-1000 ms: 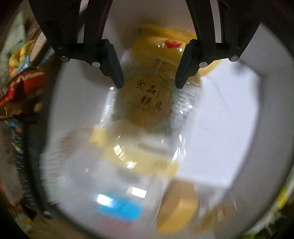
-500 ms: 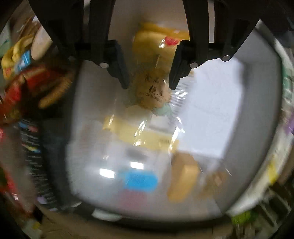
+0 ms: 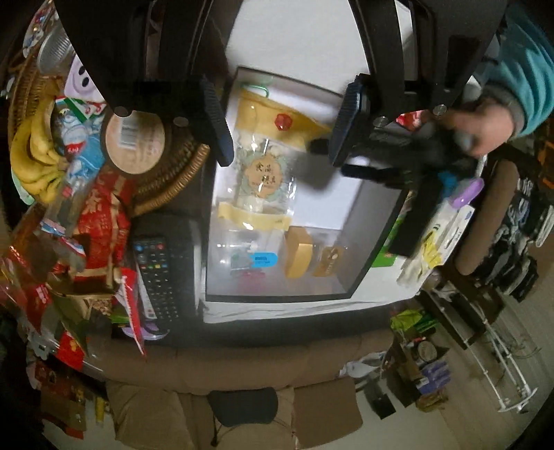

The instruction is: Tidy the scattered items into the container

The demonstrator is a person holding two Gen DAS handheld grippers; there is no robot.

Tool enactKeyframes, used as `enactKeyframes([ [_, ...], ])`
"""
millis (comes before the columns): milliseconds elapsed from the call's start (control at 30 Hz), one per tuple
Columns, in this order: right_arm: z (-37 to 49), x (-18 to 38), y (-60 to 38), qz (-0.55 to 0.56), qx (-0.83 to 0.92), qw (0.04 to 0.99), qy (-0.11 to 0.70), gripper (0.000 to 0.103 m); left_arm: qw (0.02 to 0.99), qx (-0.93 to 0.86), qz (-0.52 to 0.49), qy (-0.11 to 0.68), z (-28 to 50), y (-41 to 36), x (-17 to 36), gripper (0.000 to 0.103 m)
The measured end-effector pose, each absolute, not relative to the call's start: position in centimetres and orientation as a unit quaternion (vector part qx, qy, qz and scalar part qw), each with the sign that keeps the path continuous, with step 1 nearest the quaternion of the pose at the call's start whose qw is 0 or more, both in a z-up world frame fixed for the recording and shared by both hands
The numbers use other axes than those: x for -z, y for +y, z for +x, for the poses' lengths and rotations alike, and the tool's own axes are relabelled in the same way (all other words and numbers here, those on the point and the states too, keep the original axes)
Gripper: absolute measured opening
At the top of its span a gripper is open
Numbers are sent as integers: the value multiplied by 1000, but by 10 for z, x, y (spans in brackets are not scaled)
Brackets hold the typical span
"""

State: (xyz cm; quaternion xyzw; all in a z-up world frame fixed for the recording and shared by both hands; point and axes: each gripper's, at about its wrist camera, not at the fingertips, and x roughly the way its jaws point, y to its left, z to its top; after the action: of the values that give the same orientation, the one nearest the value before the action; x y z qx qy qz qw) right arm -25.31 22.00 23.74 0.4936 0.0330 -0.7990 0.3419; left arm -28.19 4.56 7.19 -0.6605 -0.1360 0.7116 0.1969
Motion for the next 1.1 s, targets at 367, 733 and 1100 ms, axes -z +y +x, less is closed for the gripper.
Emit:
enactKeyframes([
  [367,-245,-214,226,488,796,357,23,60,177,-637,-730,-174,-303,92,-12,79],
  [733,-234,-214,228,491,796,353,26,64,158,-683,-700,-136,-277,94,-50,82],
  [1100,-202,-187,181,483,813,321,55,66,116,-805,-573,-99,-186,14,-154,103],
])
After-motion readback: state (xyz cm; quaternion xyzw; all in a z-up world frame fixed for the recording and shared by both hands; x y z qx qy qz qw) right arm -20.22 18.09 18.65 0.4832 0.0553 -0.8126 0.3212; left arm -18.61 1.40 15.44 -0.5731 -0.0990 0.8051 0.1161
